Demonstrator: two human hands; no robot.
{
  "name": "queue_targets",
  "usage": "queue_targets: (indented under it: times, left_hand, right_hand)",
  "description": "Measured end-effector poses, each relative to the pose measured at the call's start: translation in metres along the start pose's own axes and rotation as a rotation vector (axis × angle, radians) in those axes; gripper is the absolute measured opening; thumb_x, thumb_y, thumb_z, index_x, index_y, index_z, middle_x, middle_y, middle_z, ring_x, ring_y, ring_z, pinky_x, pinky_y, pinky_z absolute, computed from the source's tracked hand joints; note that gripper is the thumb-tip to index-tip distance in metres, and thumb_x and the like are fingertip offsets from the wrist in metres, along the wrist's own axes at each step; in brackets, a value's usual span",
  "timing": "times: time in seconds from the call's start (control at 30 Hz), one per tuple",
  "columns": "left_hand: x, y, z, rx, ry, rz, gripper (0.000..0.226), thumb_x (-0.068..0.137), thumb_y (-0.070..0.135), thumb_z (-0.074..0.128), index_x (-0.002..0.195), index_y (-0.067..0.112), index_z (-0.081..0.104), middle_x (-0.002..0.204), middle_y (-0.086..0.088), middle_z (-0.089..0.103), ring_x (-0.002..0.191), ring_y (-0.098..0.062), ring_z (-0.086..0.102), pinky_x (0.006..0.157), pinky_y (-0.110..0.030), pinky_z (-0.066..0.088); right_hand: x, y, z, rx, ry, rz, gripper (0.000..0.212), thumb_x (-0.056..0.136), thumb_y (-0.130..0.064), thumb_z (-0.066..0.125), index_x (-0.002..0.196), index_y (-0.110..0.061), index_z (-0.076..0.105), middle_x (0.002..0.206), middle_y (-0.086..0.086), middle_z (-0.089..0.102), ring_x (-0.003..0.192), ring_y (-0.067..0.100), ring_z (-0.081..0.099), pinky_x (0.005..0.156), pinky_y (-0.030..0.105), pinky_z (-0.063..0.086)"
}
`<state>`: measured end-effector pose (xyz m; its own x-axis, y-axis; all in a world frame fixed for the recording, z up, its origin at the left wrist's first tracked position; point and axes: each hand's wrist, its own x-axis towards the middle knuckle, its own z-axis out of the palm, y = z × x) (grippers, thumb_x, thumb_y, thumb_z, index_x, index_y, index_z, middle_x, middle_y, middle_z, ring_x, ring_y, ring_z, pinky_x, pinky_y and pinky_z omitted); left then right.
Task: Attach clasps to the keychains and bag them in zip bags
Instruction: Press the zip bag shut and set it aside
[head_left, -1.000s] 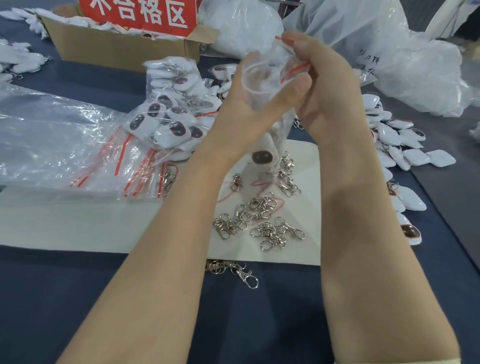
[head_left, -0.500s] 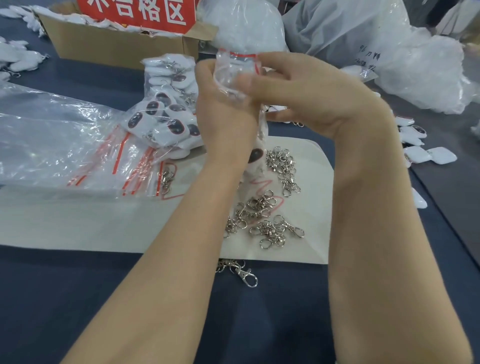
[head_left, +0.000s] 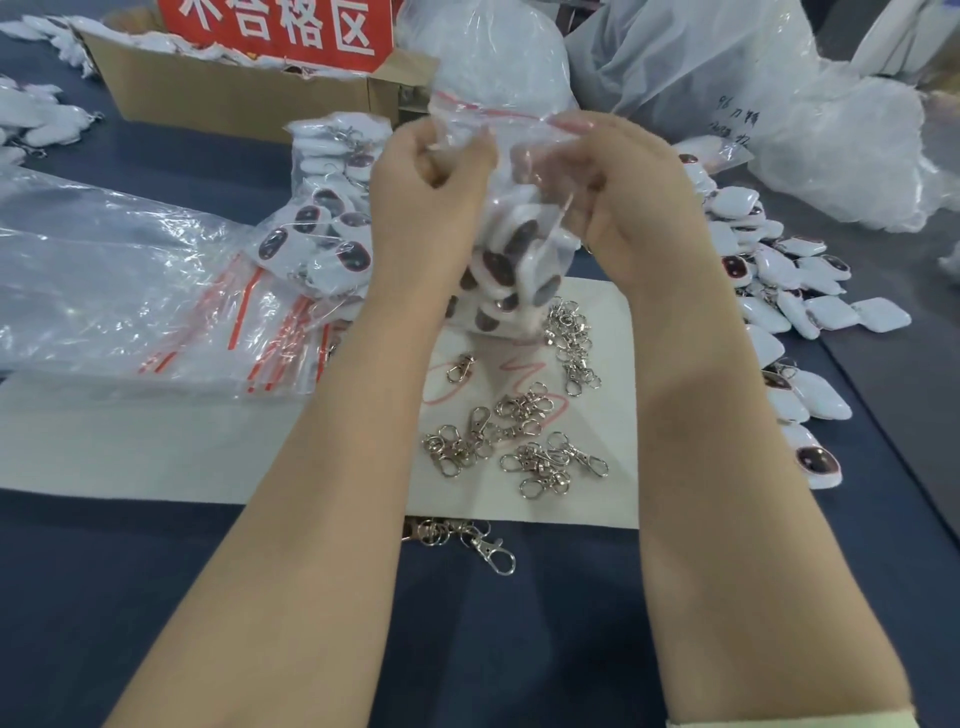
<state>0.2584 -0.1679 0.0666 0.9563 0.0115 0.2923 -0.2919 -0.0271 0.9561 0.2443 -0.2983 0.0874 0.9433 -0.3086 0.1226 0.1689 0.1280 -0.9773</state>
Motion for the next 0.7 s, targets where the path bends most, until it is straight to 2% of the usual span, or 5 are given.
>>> queue_targets:
  times: [0.07, 0.17, 0.27, 0.53, 0.7]
  left_hand:
    - [-0.001, 0.003, -0.003, -0.014, 0.047, 0.134, 0.019, 0.098, 0.024, 0.051, 0.088, 0.011, 0.061, 0.075, 0.007, 0.065, 0.066, 0.001, 0.058, 0.072, -0.019, 0.048]
    - [-0.003, 0.01, -0.003, -0.052, 0.044, 0.282, 0.021, 0.099, 0.017, 0.048, 0.085, 0.005, 0.058, 0.071, 0.005, 0.063, 0.068, -0.006, 0.06, 0.078, -0.033, 0.052]
    - [-0.004, 0.016, -0.002, -0.097, 0.055, 0.389, 0.015, 0.097, 0.012, 0.048, 0.087, 0.007, 0.059, 0.073, 0.009, 0.061, 0.069, 0.0, 0.057, 0.072, -0.023, 0.047]
    - [0.004, 0.0, -0.006, -0.109, 0.063, 0.025, 0.008, 0.095, 0.012, 0.055, 0.09, 0.009, 0.061, 0.079, -0.005, 0.069, 0.055, 0.002, 0.056, 0.063, -0.017, 0.045]
    - [0.005, 0.001, -0.005, -0.177, 0.073, -0.032, 0.017, 0.093, 0.012, 0.056, 0.077, 0.013, 0.059, 0.072, 0.0, 0.066, 0.055, -0.001, 0.056, 0.061, -0.017, 0.043]
  right_hand:
    - [0.0, -0.001, -0.006, 0.156, -0.026, -0.002, 0.019, 0.087, 0.007, 0.046, 0.098, 0.002, 0.061, 0.069, 0.012, 0.064, 0.066, 0.026, 0.059, 0.065, 0.03, 0.048]
    - [-0.002, -0.006, -0.01, 0.167, -0.096, -0.113, 0.013, 0.09, 0.003, 0.049, 0.1, 0.004, 0.057, 0.071, 0.011, 0.062, 0.064, 0.02, 0.056, 0.059, 0.026, 0.045]
    - [-0.002, -0.01, -0.014, 0.007, -0.019, -0.269, 0.006, 0.094, -0.007, 0.054, 0.095, -0.004, 0.059, 0.076, 0.003, 0.065, 0.077, 0.021, 0.061, 0.07, 0.031, 0.051]
    - [0.0, 0.002, -0.006, -0.258, 0.056, -0.308, 0.006, 0.096, -0.004, 0.052, 0.1, -0.007, 0.056, 0.062, -0.01, 0.067, 0.056, 0.004, 0.063, 0.062, 0.024, 0.052]
    - [0.002, 0.001, -0.006, -0.48, -0.009, -0.262, 0.01, 0.086, -0.016, 0.069, 0.094, -0.015, 0.063, 0.086, -0.003, 0.066, 0.063, 0.007, 0.065, 0.061, 0.019, 0.049]
